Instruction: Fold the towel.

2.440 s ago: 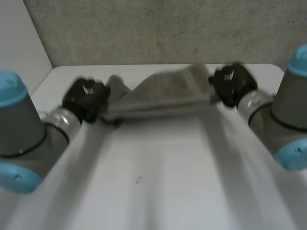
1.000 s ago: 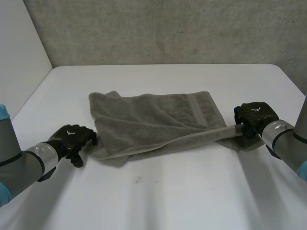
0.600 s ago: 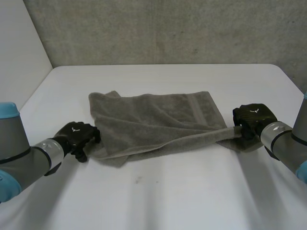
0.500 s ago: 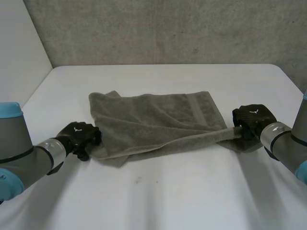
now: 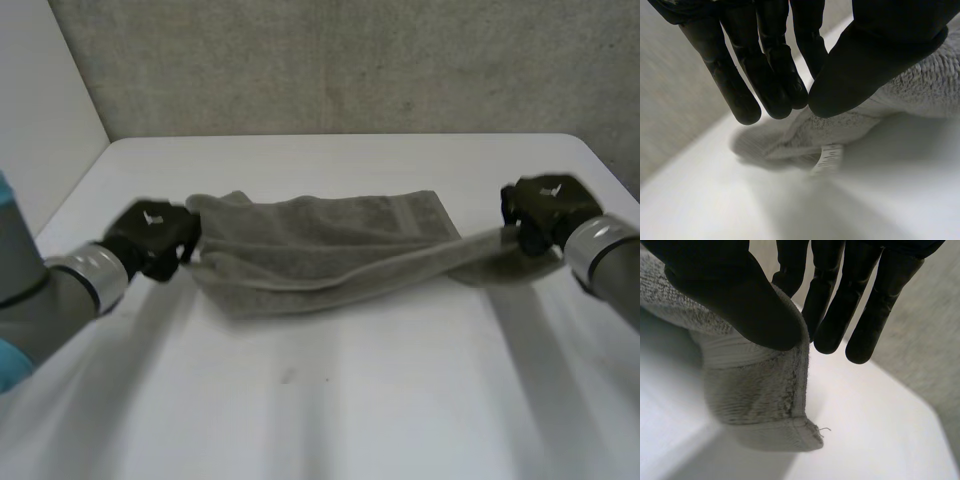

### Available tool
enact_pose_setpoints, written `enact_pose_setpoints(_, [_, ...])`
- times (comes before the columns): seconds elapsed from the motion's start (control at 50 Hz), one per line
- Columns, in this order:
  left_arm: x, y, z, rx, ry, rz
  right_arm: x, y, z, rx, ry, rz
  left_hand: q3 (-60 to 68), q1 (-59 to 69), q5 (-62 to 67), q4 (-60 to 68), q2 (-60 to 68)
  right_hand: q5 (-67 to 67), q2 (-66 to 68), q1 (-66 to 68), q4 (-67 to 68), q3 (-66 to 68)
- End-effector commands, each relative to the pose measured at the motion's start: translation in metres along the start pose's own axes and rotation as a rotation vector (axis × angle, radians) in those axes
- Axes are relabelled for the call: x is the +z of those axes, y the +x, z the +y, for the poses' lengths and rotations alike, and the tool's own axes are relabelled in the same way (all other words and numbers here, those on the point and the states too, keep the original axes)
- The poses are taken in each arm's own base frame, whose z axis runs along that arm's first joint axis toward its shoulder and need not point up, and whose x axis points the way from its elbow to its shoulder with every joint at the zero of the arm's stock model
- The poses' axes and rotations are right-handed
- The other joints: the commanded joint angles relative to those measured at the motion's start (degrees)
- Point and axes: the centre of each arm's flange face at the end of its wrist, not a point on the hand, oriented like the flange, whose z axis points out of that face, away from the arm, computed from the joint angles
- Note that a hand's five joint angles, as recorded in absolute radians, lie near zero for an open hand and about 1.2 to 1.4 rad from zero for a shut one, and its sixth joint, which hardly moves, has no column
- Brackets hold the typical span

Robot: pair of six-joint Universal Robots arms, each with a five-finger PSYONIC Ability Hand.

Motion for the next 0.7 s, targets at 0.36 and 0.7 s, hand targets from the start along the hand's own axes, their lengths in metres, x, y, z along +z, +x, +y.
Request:
enact_pose_setpoints(0.36, [-0.006, 0.03, 0.042, -0.049, -0.16, 0.103, -0.025, -0.002, -0.011, -0.005, -0.09, -0.052, -13.8, -10.64, -12.75, -13.85, -13.91, 13.18, 12.56, 15.64, 11.45, 11.77])
enact_pose_setpoints(0.7, [-0.022, 0.029, 0.04, -0.056, -0.164, 0.093, -0.02, -0.003, -0.003, -0.004, -0.092, -0.05, -26.43, -23.27, -25.38, -26.48, -26.53, 13.18, 12.56, 15.64, 11.45, 11.77])
